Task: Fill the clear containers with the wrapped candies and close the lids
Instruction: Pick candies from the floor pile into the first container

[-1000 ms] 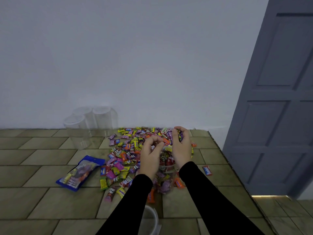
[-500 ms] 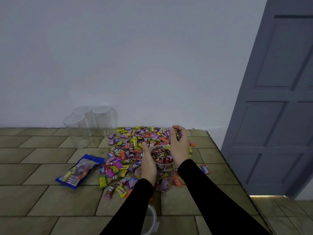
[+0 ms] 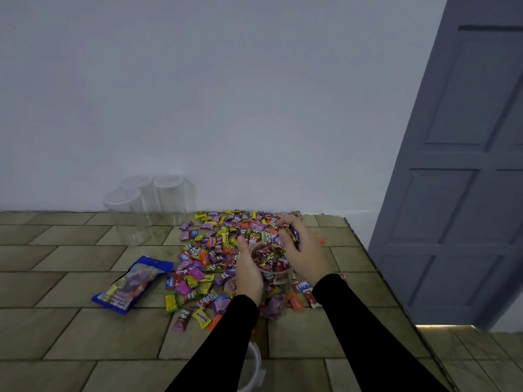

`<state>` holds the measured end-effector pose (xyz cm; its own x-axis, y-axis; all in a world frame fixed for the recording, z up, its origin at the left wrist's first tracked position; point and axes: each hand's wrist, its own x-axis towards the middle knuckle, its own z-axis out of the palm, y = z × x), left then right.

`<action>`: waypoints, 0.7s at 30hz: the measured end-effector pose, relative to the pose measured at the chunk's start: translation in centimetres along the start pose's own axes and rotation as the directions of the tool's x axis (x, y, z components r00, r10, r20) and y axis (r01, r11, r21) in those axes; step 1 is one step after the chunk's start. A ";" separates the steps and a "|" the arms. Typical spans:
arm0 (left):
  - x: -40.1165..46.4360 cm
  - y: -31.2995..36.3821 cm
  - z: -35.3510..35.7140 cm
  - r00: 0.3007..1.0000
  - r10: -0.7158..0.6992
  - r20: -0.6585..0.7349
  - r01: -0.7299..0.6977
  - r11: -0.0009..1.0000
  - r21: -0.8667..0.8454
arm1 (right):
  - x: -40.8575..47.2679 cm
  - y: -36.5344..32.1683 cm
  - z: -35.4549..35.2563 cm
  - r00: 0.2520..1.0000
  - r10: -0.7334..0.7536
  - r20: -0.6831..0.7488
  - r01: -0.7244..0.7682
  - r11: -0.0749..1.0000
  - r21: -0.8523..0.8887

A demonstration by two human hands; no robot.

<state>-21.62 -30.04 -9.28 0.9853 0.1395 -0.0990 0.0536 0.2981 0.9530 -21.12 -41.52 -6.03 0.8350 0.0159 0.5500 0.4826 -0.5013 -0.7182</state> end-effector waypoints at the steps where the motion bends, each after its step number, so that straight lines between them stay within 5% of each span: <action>1: 0.1 -0.1 0.0 1.000 -0.004 -0.009 0.004 1.000 0.001 | -0.1 0.1 -0.1 0.999 -0.025 0.025 0.026 0.999 -0.030; 15: 2.9 -3.6 -0.2 0.998 -0.056 0.010 0.056 0.998 -0.020 | 0.0 -0.7 -0.5 0.990 0.000 0.144 0.005 0.999 -0.034; 21: -1.1 1.6 0.6 0.999 -0.035 0.028 0.035 0.999 0.025 | -0.4 -0.3 -0.5 0.979 -0.026 0.204 0.044 0.995 -0.087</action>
<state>-22.49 -30.24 -7.52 0.9870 0.1020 -0.1245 0.0917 0.2793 0.9558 -21.78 -41.80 -5.83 0.8587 0.2045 0.4699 0.4940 -0.5738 -0.6532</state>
